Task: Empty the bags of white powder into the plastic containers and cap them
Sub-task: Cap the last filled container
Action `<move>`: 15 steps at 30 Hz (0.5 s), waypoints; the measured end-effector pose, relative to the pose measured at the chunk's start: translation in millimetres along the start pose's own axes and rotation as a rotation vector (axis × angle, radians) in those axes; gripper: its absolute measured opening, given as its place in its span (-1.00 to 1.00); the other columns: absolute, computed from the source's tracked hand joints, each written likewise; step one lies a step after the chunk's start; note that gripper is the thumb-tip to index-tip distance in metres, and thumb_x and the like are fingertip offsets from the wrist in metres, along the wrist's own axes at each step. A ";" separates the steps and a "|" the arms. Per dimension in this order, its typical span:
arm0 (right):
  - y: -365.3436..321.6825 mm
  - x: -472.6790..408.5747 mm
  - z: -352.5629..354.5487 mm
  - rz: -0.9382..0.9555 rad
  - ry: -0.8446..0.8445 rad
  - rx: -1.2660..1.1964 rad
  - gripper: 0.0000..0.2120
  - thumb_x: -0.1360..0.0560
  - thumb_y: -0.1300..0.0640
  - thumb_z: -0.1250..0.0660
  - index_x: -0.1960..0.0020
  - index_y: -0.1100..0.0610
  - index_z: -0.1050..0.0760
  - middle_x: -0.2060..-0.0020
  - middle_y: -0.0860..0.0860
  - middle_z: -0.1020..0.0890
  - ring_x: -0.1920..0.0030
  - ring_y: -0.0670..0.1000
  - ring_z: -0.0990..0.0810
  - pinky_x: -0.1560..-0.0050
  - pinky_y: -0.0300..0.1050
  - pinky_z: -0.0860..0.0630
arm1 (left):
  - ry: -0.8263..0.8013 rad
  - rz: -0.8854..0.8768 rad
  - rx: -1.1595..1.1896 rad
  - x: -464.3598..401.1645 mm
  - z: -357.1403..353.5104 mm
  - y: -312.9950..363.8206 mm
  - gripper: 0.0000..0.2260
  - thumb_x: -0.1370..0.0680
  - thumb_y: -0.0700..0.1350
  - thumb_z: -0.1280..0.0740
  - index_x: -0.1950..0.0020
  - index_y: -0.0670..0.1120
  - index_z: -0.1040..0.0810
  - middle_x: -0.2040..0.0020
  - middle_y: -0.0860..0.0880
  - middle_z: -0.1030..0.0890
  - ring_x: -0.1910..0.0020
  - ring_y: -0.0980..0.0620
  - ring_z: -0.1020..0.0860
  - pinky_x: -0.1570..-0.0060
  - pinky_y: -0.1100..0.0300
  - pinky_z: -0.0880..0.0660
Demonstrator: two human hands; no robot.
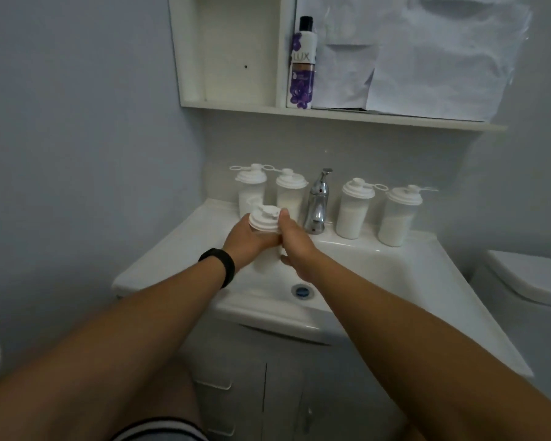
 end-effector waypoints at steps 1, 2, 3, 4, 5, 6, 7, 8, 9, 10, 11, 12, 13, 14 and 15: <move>-7.9 -1.7 -11.8 0.028 -0.009 -0.033 -0.49 -0.71 -0.23 0.04 -0.52 -0.01 -0.35 -0.42 0.00 -0.46 -0.23 -0.04 -0.42 -0.31 -0.01 -0.37 | 0.074 0.005 0.017 -1.3 10.8 1.5 -0.68 -0.40 -0.01 -0.61 -0.10 0.17 -0.65 0.03 0.22 -0.72 0.03 0.26 -0.68 -0.02 0.22 -0.58; -14.1 -4.1 -24.2 0.050 -0.013 -0.064 -0.50 -0.71 -0.22 0.03 -0.51 0.00 -0.36 -0.39 -0.01 -0.48 -0.22 -0.06 -0.42 -0.33 -0.02 -0.36 | 0.150 0.017 0.023 -4.3 22.1 0.3 -0.64 -0.38 0.04 -0.61 -0.13 0.16 -0.63 0.01 0.20 -0.72 0.02 0.22 -0.68 -0.01 0.20 -0.59; -20.6 -7.7 -37.2 0.072 -0.014 -0.078 -0.50 -0.72 -0.21 0.04 -0.51 0.00 -0.37 -0.36 -0.02 -0.49 -0.22 -0.06 -0.42 -0.37 -0.02 -0.36 | 0.218 0.032 0.022 -8.4 33.9 -0.8 -0.61 -0.36 0.08 -0.60 -0.16 0.15 -0.62 0.00 0.18 -0.71 0.03 0.20 -0.67 0.03 0.20 -0.59; -27.5 -12.9 -48.6 0.093 -0.013 -0.075 -0.49 -0.72 -0.20 0.05 -0.52 0.01 -0.37 -0.31 -0.04 -0.50 -0.23 -0.06 -0.43 -0.40 -0.01 -0.36 | 0.272 0.043 0.013 -13.6 43.7 -0.3 -0.57 -0.34 0.14 -0.58 -0.17 0.14 -0.61 -0.01 0.18 -0.70 0.04 0.20 -0.67 0.07 0.22 -0.59; -33.5 -18.1 -59.6 0.109 -0.016 -0.074 -0.50 -0.72 -0.19 0.06 -0.51 0.01 -0.37 -0.28 -0.05 -0.50 -0.26 -0.05 -0.44 -0.43 0.00 -0.36 | 0.313 0.043 -0.008 -20.2 53.0 -1.0 -0.54 -0.31 0.20 -0.54 -0.17 0.13 -0.61 0.00 0.17 -0.70 0.04 0.20 -0.67 0.10 0.23 -0.57; -38.1 -23.7 -71.1 0.121 -0.019 -0.072 -0.50 -0.72 -0.19 0.07 -0.50 0.00 -0.38 -0.30 -0.06 -0.52 -0.28 -0.04 -0.45 -0.45 0.01 -0.36 | 0.340 0.017 -0.035 -26.2 62.2 -0.8 -0.53 -0.28 0.23 -0.49 -0.14 0.12 -0.62 0.02 0.17 -0.71 0.06 0.20 -0.68 0.13 0.25 -0.56; -41.5 -29.8 -81.5 0.135 -0.024 -0.069 -0.50 -0.72 -0.21 0.06 -0.50 -0.02 -0.39 -0.34 -0.05 -0.53 -0.29 -0.04 -0.46 -0.47 0.03 -0.35 | 0.353 -0.005 -0.055 -32.7 70.7 -1.8 -0.55 -0.27 0.24 -0.46 -0.11 0.11 -0.64 0.03 0.16 -0.72 0.08 0.21 -0.68 0.15 0.28 -0.55; -44.0 -37.3 -90.2 0.143 -0.027 -0.067 -0.51 -0.71 -0.23 0.04 -0.49 -0.05 -0.40 -0.38 -0.03 -0.53 -0.30 -0.04 -0.47 -0.48 0.04 -0.34 | 0.349 -0.039 -0.063 -39.1 78.6 -2.1 -0.59 -0.30 0.20 -0.45 -0.09 0.09 -0.65 0.04 0.15 -0.73 0.09 0.23 -0.68 0.16 0.30 -0.56; -45.7 -46.3 -98.0 0.147 -0.034 -0.072 -0.53 -0.70 -0.24 0.02 -0.46 -0.08 -0.41 -0.37 -0.03 -0.54 -0.32 -0.04 -0.47 -0.49 0.04 -0.34 | 0.333 -0.066 -0.070 -48.3 86.7 -5.8 -0.67 -0.36 0.13 -0.47 -0.07 0.07 -0.66 0.05 0.13 -0.73 0.10 0.24 -0.68 0.17 0.33 -0.56; -46.5 -57.0 -105.1 0.144 -0.043 -0.072 -0.57 -0.69 -0.25 0.01 -0.42 -0.12 -0.41 -0.33 -0.04 -0.55 -0.31 -0.04 -0.48 -0.48 0.03 -0.34 | 0.301 -0.075 -0.085 -58.2 94.5 -11.8 -0.76 -0.42 0.03 -0.49 -0.06 0.05 -0.66 0.05 0.11 -0.73 0.10 0.24 -0.68 0.16 0.36 -0.56; -47.2 -66.0 -108.1 0.145 -0.048 -0.076 -0.61 -0.69 -0.25 0.00 -0.37 -0.14 -0.42 -0.27 -0.06 -0.56 -0.28 -0.05 -0.48 -0.45 0.01 -0.35 | 0.253 -0.086 -0.096 -66.8 99.5 -16.6 -0.78 -0.45 -0.05 -0.50 -0.08 0.03 -0.65 0.04 0.09 -0.73 0.08 0.23 -0.68 0.12 0.35 -0.57; -46.7 -76.2 -110.7 0.145 -0.054 -0.084 -0.64 -0.69 -0.24 -0.01 -0.33 -0.15 -0.42 -0.20 -0.07 -0.56 -0.23 -0.05 -0.49 -0.41 -0.02 -0.37 | 0.206 -0.072 -0.116 -76.9 104.2 -26.0 -0.71 -0.44 -0.05 -0.52 -0.15 0.03 -0.63 -0.01 0.09 -0.73 0.02 0.21 -0.68 0.02 0.27 -0.60; -44.9 -85.7 -112.8 0.139 -0.058 -0.090 -0.66 -0.70 -0.24 -0.02 -0.31 -0.15 -0.43 -0.16 -0.07 -0.56 -0.19 -0.05 -0.50 -0.36 -0.04 -0.38 | 0.170 -0.050 -0.125 -86.0 108.0 -35.4 -0.58 -0.40 0.00 -0.55 -0.23 0.03 -0.60 -0.08 0.09 -0.71 -0.05 0.18 -0.68 -0.07 0.17 -0.63; -41.9 -92.6 -114.6 0.130 -0.058 -0.085 -0.67 -0.69 -0.23 -0.04 -0.29 -0.14 -0.44 -0.15 -0.08 -0.57 -0.16 -0.05 -0.51 -0.35 -0.04 -0.39 | 0.157 -0.021 -0.129 -90.6 110.1 -42.5 -0.47 -0.37 0.04 -0.57 -0.31 0.03 -0.55 -0.13 0.10 -0.69 -0.10 0.15 -0.67 -0.12 0.11 -0.62; -38.5 -99.1 -116.6 0.131 -0.052 -0.069 -0.67 -0.69 -0.23 -0.06 -0.29 -0.12 -0.46 -0.16 -0.08 -0.58 -0.17 -0.06 -0.53 -0.38 -0.02 -0.39 | 0.155 0.006 -0.129 -95.8 111.7 -49.0 -0.38 -0.34 0.08 -0.58 -0.37 0.04 -0.50 -0.18 0.10 -0.67 -0.14 0.13 -0.65 -0.12 0.12 -0.61</move>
Point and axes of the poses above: each hand's wrist, its own x-axis away from the middle knuckle, its own z-axis out of the back of the hand, y = z × x, the point moved 3 cm from there along -x, towards the middle knuckle
